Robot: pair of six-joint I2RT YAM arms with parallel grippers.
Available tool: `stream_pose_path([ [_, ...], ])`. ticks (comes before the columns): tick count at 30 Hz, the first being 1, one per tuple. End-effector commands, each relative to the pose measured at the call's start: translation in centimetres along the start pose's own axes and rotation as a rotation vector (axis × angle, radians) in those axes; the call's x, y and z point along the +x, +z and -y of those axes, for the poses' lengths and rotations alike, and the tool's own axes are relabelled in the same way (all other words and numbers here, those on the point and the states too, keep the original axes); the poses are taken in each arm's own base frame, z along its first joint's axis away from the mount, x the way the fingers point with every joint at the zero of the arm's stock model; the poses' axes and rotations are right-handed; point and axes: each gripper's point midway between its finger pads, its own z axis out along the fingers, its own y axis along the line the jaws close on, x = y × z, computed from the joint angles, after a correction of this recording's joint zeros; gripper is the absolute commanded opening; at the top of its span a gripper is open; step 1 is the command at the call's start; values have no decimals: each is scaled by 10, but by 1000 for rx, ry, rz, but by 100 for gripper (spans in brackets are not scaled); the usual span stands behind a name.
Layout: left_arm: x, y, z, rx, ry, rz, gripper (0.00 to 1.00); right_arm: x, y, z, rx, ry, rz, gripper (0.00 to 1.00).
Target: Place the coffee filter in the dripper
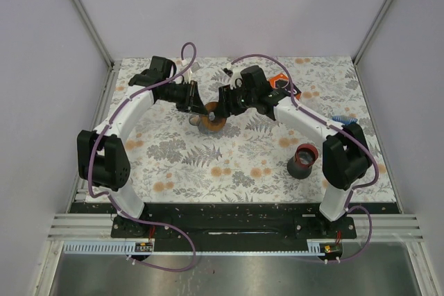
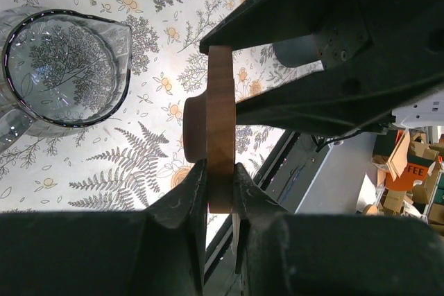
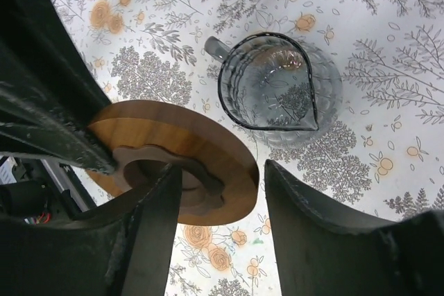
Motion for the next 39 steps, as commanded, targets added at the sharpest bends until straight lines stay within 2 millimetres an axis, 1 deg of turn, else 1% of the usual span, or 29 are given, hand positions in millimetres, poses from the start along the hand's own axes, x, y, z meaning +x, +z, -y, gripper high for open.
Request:
stream_pose_path([
  [1,-19,-8,17,58,62,52,0,-22,0,4,43,-25,58,57],
  [4,-19,-7,16,57,58,51,0,-26,0,12,85,-33,71,56],
  [5,-19,-7,15,59,55,49,0,-28,0,12,89,-37,80,54],
  [7,-19,-7,16,60,57,49,0,-30,0,11,86,-44,87,40],
  [10,-21,-6,13,53,60,51,0,-31,1,12,87,-51,83,13],
  [11,-22,-7,12,46,61,51,8,-34,0,10,86,-60,84,6],
  [12,-22,-7,8,35,61,47,20,-34,0,11,92,-64,73,0],
  [13,-24,-9,5,15,64,50,31,-33,-1,12,101,-65,52,0],
  [15,-30,-15,-6,-50,66,60,48,-32,-1,18,137,-69,8,0],
  [16,-35,-20,-14,-95,66,74,54,-31,-1,21,156,-76,-19,0],
  [17,-39,-26,-24,-150,62,87,59,-30,-2,25,180,-74,-48,0],
  [18,-46,-34,-31,-200,72,110,63,-24,1,32,211,-73,-91,0],
  [19,-50,-42,-40,-247,70,123,66,-29,-3,33,226,-74,-101,0],
  [20,-52,-48,-45,-283,74,137,70,-24,0,39,255,-75,-139,0],
  [21,-55,-55,-51,-318,77,152,75,-24,0,42,274,-75,-157,0],
  [22,-58,-63,-54,-343,83,168,78,-21,-2,48,307,-75,-188,0],
  [23,-59,-69,-58,-369,88,179,79,-20,-1,53,335,-78,-207,0],
  [26,-62,-90,-67,-456,119,214,80,-25,0,59,392,-103,-242,0],
  [27,-63,-95,-70,-478,128,227,80,-33,0,57,400,-113,-235,0],
  [30,-58,-104,-78,-523,137,245,80,-32,9,51,403,-153,-283,0],
  [33,-50,-105,-86,-540,134,240,80,-29,17,51,423,-181,-326,0],
  [36,-44,-104,-90,-540,123,231,80,-18,25,57,436,-174,-382,0],
  [39,-41,-103,-91,-533,118,225,80,-15,32,51,406,-173,-387,0],
])
